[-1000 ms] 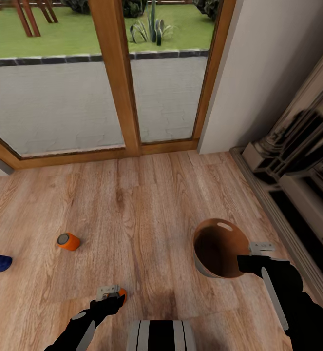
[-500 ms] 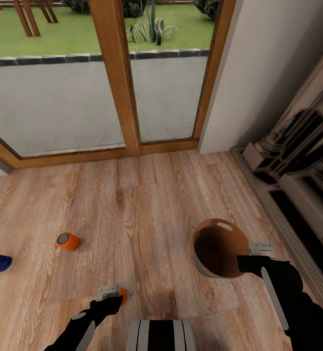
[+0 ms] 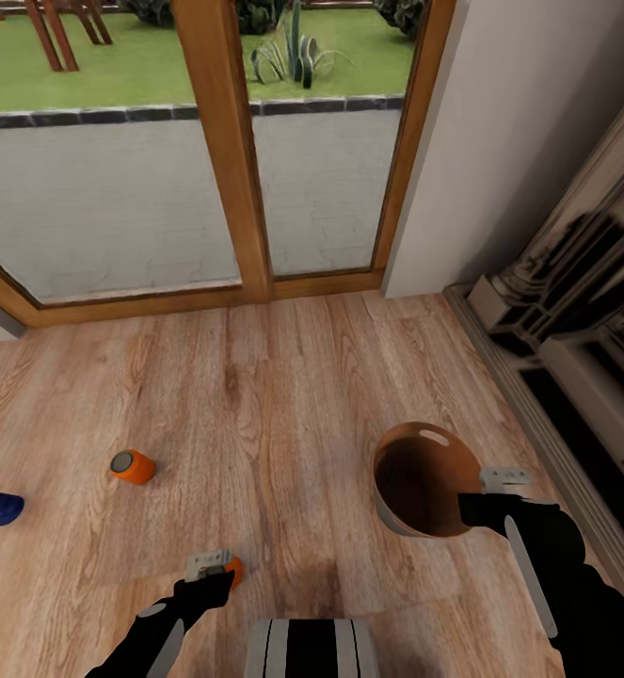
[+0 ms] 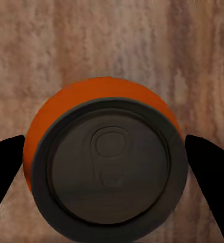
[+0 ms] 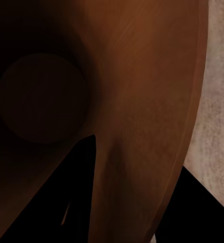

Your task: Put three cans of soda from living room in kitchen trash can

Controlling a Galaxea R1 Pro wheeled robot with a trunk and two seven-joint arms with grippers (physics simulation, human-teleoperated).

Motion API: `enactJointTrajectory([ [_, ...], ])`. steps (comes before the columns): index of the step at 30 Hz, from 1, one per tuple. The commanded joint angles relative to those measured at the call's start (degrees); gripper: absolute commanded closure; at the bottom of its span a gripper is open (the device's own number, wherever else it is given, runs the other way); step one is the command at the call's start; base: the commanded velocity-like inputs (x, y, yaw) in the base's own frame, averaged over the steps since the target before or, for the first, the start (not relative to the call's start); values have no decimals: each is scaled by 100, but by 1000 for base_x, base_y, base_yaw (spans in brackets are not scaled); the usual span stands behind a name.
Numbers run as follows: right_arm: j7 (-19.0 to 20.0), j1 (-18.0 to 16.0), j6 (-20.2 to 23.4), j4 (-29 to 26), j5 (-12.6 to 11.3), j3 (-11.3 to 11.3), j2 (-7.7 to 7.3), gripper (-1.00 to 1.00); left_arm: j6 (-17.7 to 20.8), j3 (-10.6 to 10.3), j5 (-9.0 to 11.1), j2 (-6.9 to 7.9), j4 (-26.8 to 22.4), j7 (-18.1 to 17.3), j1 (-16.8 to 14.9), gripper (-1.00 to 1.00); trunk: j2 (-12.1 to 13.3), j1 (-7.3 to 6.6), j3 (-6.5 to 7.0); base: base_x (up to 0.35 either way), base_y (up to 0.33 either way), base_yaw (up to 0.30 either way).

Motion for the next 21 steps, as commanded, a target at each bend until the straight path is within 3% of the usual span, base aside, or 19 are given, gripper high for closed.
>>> enactJointTrajectory([
  [1, -2, -1, 0, -1, -64, 0, 0, 100, 1, 0, -5, 0, 0, -1, 0, 100, 42, -23, 19, 0, 0, 0],
  [21, -2, -1, 0, -1, -64, 4, 0, 100, 3, 0, -3, 0, 0, 0, 0, 100, 844, -462, 378, 0, 0, 0],
])
